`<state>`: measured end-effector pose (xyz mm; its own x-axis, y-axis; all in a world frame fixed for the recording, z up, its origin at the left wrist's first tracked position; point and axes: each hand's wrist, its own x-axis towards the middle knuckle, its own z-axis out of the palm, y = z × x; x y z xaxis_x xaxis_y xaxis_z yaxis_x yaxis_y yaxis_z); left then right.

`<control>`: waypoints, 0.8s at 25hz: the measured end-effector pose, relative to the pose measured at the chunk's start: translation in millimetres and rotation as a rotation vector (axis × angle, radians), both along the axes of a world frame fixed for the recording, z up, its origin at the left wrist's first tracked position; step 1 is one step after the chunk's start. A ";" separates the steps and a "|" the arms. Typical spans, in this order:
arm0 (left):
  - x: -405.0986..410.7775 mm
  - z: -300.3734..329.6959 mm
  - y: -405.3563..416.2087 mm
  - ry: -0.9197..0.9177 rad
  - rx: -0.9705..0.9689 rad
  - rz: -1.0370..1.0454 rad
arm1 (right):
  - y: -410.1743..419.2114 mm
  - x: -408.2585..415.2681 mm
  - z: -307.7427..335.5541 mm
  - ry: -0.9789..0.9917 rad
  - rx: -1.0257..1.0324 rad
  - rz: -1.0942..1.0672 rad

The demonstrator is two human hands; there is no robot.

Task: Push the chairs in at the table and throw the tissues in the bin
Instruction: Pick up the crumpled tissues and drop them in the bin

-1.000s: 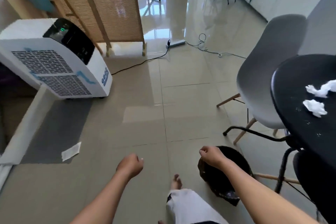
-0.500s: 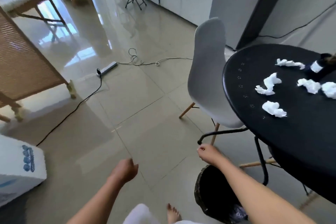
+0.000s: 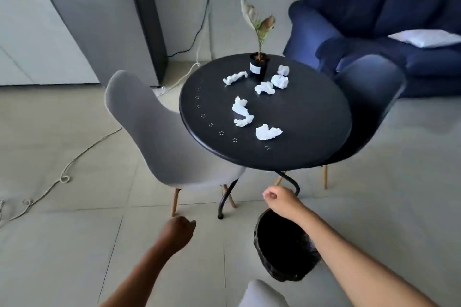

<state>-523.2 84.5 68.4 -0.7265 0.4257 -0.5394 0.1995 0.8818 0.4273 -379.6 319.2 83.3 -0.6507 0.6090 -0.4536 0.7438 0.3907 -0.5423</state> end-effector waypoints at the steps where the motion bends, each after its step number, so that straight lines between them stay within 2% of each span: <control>1: -12.0 6.5 16.8 0.020 0.018 -0.063 | 3.5 0.5 4.9 0.022 0.026 -0.042; 6: -62.3 22.9 108.2 0.084 0.111 -0.298 | 47.3 -16.3 22.1 0.153 0.118 -0.172; 10: -98.5 31.3 169.5 0.138 0.201 -0.368 | 88.9 -47.2 31.5 0.214 0.236 -0.171; 16: -138.8 25.1 221.4 0.181 0.266 -0.360 | 116.7 -92.0 28.2 0.149 0.290 -0.111; 20: -168.9 26.4 257.5 0.309 0.398 -0.527 | 121.1 -121.0 22.8 -0.007 0.468 -0.020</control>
